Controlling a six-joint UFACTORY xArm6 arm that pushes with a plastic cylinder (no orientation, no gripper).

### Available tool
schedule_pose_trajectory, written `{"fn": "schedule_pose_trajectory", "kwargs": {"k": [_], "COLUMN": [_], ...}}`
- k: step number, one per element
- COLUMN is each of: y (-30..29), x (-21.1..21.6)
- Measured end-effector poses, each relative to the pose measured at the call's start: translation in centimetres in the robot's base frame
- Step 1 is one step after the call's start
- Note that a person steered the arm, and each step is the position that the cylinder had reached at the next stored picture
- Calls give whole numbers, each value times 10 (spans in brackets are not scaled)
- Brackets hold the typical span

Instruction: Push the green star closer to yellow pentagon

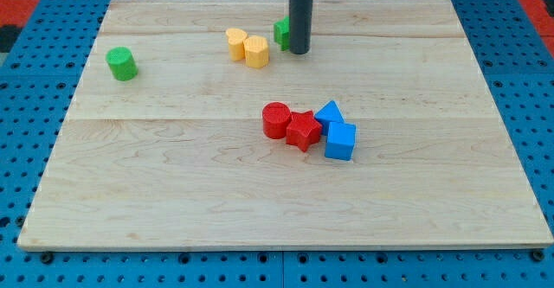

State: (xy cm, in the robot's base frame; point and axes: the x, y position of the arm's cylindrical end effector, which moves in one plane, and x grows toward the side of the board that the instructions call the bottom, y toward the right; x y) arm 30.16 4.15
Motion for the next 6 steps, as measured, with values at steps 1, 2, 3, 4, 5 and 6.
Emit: {"fn": "schedule_pose_trajectory", "kwargs": {"k": [1, 2, 3, 4, 5, 6], "y": [34, 20, -14, -28, -53, -84], "x": [-29, -52, -34, -6, 0, 0]}}
